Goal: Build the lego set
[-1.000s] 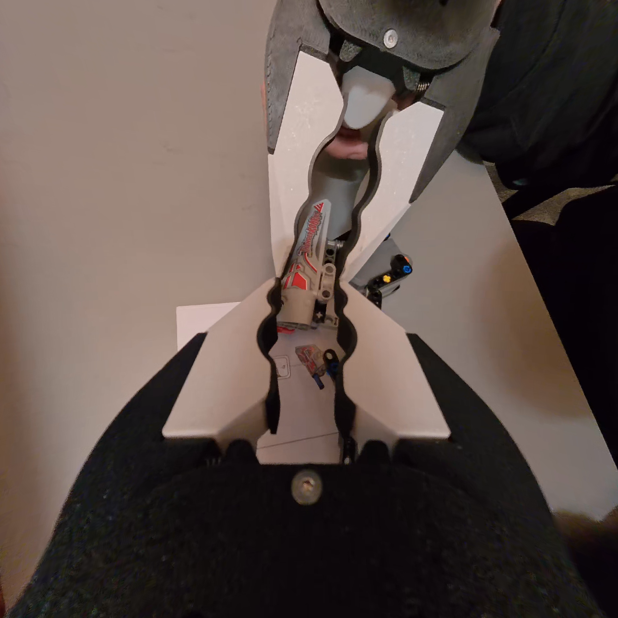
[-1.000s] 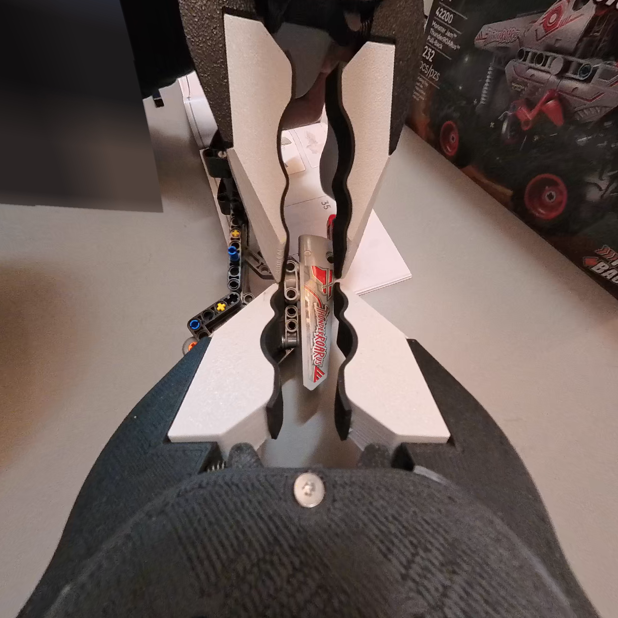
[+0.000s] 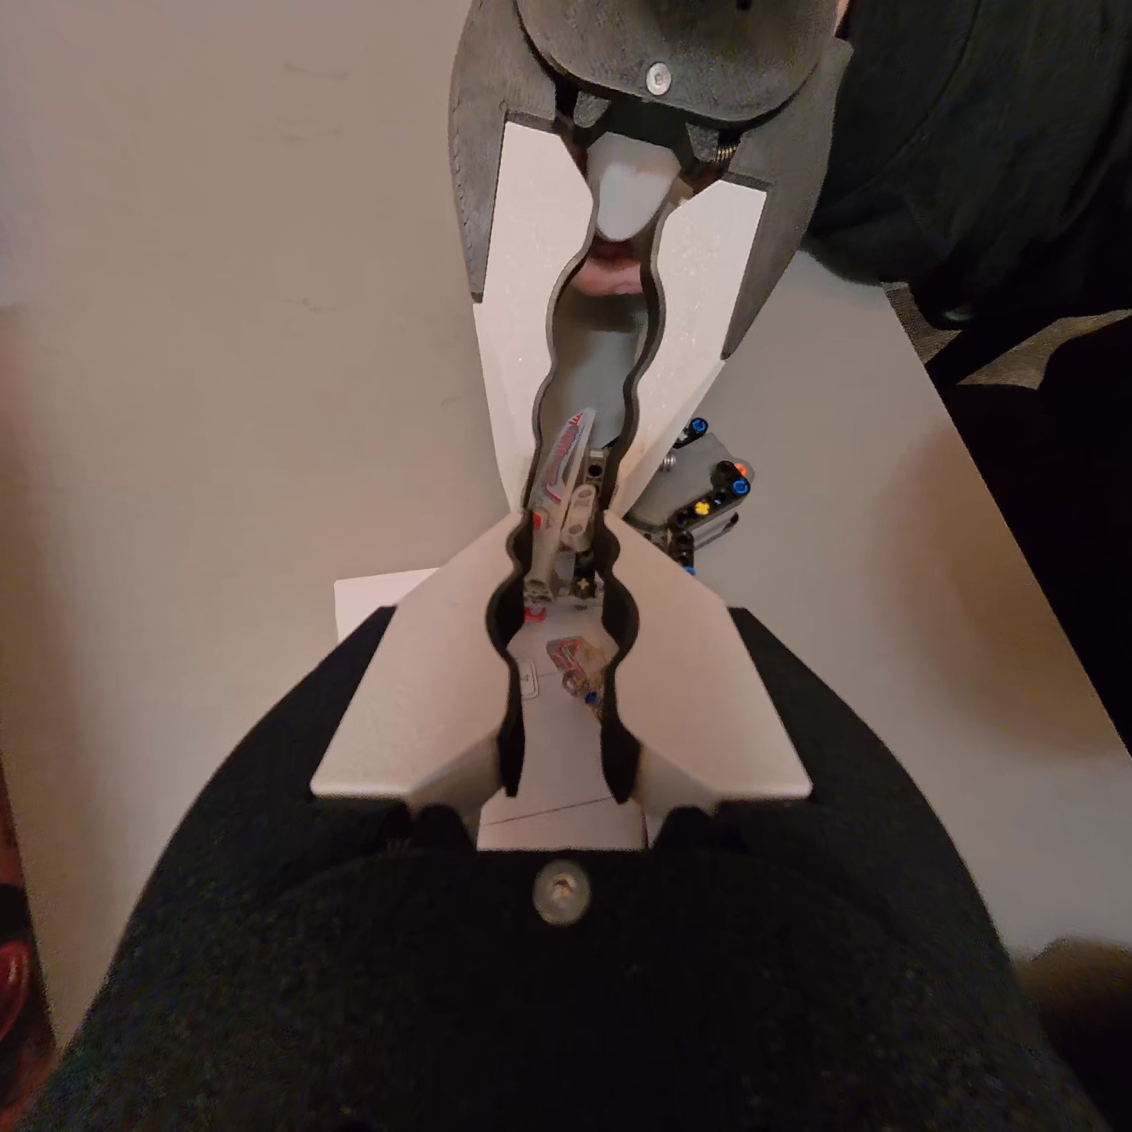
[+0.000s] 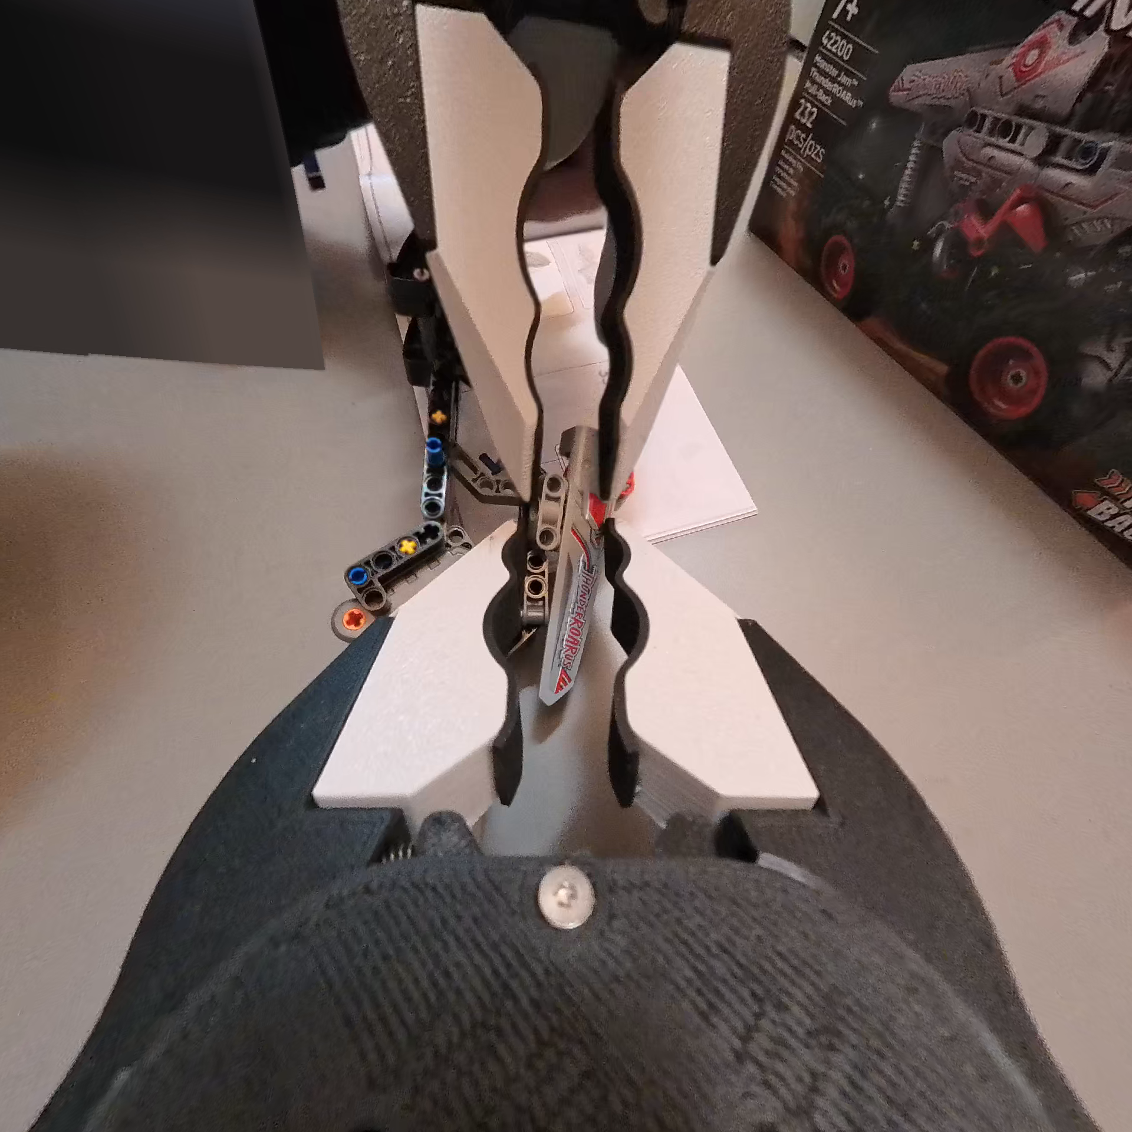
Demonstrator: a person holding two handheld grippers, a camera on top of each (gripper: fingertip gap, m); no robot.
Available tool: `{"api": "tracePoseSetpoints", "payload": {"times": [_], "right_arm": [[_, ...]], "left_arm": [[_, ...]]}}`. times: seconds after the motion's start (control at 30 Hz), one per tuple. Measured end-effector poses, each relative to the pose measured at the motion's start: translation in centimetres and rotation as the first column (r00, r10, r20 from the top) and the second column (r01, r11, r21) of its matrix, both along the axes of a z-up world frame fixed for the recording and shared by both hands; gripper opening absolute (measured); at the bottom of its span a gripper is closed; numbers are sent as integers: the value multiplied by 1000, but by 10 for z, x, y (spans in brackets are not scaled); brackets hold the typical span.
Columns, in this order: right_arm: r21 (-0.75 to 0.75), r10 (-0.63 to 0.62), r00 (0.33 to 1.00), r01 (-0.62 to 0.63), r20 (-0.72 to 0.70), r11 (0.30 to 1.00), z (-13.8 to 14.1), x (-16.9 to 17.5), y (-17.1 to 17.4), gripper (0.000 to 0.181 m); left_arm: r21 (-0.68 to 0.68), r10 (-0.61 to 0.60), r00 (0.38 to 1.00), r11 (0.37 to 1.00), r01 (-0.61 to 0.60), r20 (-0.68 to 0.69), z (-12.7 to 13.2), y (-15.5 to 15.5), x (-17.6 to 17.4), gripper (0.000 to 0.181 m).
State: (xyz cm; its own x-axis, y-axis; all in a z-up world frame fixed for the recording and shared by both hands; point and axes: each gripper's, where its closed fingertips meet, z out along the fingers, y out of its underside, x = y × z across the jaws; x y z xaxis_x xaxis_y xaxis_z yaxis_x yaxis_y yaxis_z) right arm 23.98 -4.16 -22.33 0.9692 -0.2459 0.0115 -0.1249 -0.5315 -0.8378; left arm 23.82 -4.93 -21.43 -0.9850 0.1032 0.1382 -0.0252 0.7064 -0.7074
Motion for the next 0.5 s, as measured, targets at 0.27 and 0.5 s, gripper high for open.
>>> {"api": "tracePoseSetpoints", "payload": {"times": [0.27,0.5], "right_arm": [[-103,14,997,-5,81,995,1,-3,-1,22],[-89,30,990,-17,140,996,10,-4,0,19]], "left_arm": [[1,46,998,999,-46,-49,3,1,3,41],[98,44,998,994,-39,-51,-14,4,0,44]]}}
